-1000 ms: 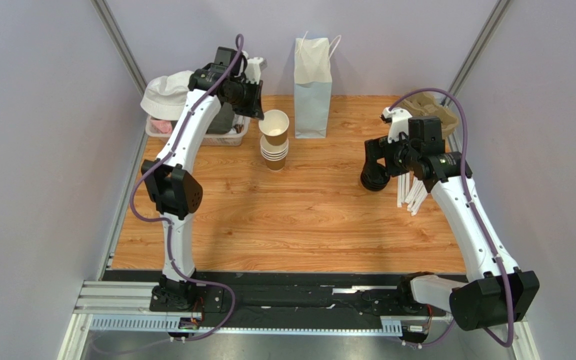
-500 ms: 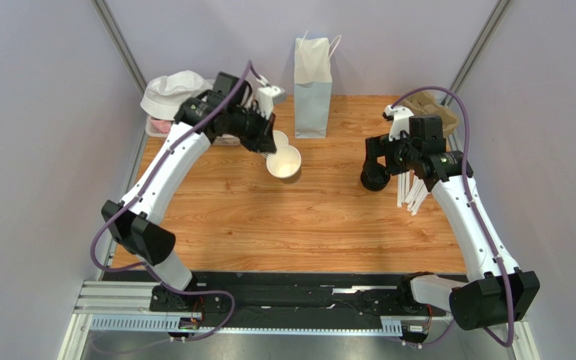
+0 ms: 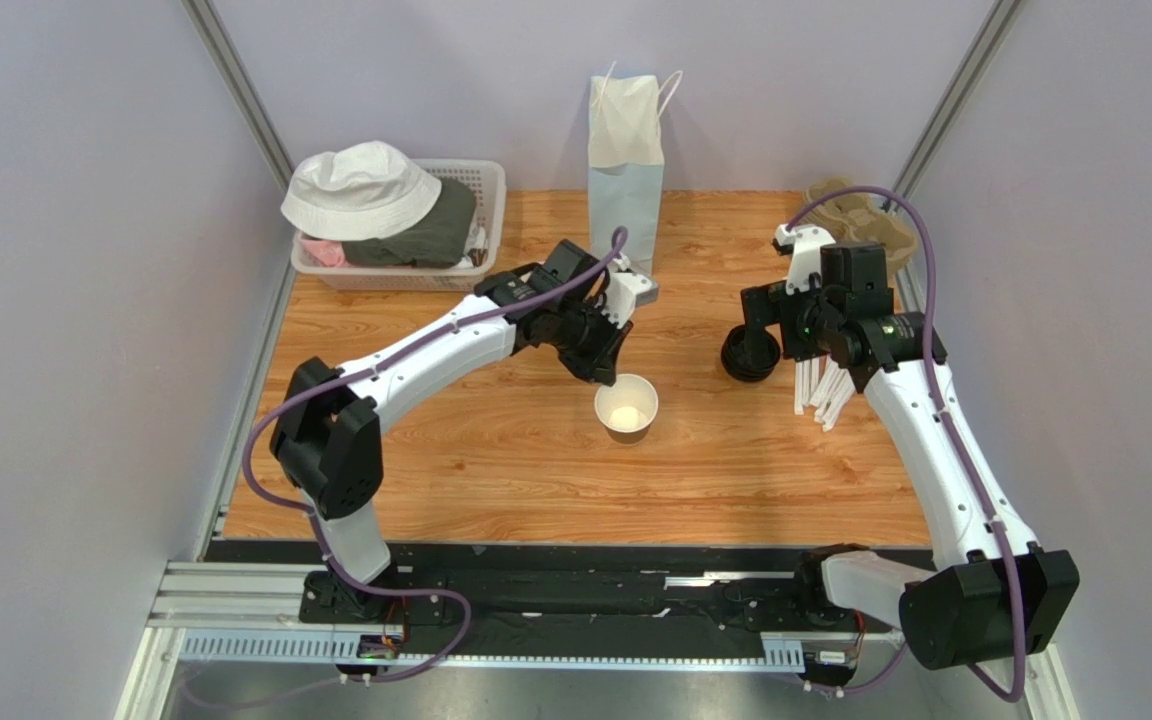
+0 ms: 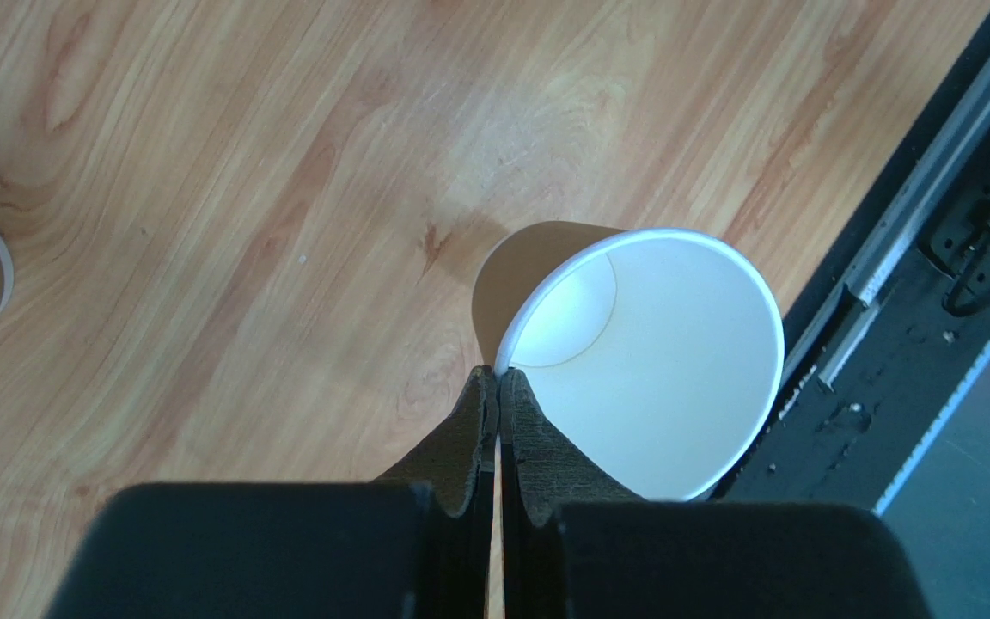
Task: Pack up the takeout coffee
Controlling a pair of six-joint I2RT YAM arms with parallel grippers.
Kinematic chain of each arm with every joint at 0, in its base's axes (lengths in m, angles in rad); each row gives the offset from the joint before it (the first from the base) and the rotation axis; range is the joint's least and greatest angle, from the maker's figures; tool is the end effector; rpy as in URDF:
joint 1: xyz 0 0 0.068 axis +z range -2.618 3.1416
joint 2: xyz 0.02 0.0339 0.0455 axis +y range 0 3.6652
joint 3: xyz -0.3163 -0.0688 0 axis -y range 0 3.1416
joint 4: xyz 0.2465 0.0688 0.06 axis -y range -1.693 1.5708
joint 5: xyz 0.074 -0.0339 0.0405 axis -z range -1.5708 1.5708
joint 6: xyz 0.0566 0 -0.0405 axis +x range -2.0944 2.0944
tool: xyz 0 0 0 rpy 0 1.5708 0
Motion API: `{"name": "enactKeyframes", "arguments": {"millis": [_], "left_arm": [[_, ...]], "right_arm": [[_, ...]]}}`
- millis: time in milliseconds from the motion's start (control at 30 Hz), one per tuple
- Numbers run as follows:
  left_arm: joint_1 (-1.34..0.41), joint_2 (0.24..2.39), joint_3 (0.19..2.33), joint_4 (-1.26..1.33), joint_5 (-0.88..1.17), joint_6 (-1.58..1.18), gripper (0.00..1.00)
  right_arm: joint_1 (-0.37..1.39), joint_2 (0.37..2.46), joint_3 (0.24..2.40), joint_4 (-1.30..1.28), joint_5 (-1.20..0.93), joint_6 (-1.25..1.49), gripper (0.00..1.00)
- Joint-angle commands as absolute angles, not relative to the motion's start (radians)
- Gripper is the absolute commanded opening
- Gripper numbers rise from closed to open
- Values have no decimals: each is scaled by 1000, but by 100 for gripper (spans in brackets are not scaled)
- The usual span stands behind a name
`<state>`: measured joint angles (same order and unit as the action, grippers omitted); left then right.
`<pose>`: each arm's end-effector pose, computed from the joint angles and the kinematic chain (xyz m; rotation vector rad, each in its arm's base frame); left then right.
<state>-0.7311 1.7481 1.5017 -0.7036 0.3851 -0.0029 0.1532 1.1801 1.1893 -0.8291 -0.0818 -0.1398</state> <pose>0.2858 -0.2849 0.3200 1.0747 2.3648 -0.7702 0.2310 0.0403 0.3729 -0.3869 2.3581 0.1041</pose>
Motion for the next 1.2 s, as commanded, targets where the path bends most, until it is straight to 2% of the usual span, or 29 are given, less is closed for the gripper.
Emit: {"name": "enactKeyframes", "arguments": {"millis": [0,333,533,600,633,700,767,800,967,1100,1167], "left_arm": [[-770,1793,1531,-586,291,-49,0],[-770,1867,1569,-630,224,-55,0],[-770,1862,1542,-647,250,-34,2],[-770,1849,1534,-640,259,-34,9],[-770,1844,1528,-638,268,-34,20],[-772,1832,1528,-637,272,-34,34],[-770,1824,1548,-661,273,-29,41],[-770,1822,1561,-675,276,-26,49],[-755,1755,1649,-738,316,-11,67],[-719,1715,1730,-816,417,-2,84],[-700,1701,1776,-862,426,35,86]], "right_arm": [[143,1143,1175,-822,-49,-164,100],[124,1134,1155,-824,-54,-166,100],[123,1132,1157,-830,-74,-181,100],[121,1132,1157,-831,-74,-189,100],[121,1134,1157,-833,-78,-193,100],[121,1138,1163,-838,-81,-206,100],[121,1147,1166,-842,-89,-222,100],[123,1149,1173,-848,-92,-230,100],[123,1190,1213,-880,-123,-311,100],[123,1301,1276,-936,-130,-392,100],[124,1376,1311,-940,-118,-413,98]]}}
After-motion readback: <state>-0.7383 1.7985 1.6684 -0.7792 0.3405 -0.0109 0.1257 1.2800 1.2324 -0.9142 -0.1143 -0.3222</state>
